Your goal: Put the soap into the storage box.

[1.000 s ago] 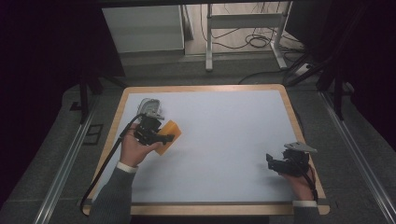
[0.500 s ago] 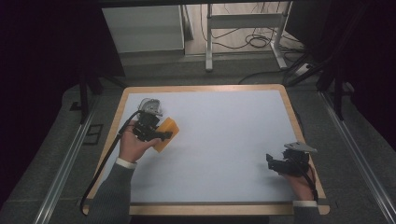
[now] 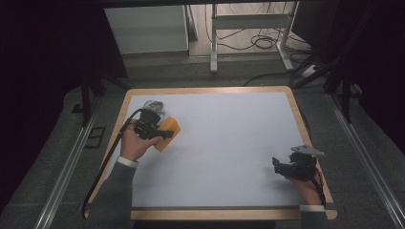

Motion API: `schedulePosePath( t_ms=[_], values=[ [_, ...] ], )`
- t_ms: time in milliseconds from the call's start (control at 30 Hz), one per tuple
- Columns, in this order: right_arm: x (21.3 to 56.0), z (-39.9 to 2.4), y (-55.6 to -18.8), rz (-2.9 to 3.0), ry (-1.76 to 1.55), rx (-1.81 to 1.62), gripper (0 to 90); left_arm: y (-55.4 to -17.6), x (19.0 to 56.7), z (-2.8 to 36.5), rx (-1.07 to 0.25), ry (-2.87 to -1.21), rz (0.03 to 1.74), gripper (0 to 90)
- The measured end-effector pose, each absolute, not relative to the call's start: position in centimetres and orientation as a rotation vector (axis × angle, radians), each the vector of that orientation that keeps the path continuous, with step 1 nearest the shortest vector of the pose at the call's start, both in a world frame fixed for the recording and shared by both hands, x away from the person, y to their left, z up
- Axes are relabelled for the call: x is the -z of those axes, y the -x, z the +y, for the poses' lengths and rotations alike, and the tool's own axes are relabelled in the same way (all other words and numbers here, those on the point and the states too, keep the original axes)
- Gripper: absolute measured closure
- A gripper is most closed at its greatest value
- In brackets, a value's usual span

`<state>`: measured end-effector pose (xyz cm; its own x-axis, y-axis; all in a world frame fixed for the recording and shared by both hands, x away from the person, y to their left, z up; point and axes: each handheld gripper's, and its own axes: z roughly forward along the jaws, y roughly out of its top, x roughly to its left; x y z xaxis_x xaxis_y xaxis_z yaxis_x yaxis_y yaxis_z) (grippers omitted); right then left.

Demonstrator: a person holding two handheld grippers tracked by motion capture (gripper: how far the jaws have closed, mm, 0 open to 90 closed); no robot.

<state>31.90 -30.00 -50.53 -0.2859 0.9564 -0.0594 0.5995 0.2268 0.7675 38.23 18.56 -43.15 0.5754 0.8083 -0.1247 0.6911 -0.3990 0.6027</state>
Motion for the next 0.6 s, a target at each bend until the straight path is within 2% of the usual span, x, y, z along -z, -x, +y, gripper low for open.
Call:
schedulePosePath(
  t_ms=[600],
  values=[
    [50.5, -30.1, -31.9, 1.969, -1.429, -0.871, 8.3, -39.7, 42.9, 19.2, -0.255, -2.161, 1.234, 61.2]
  ],
)
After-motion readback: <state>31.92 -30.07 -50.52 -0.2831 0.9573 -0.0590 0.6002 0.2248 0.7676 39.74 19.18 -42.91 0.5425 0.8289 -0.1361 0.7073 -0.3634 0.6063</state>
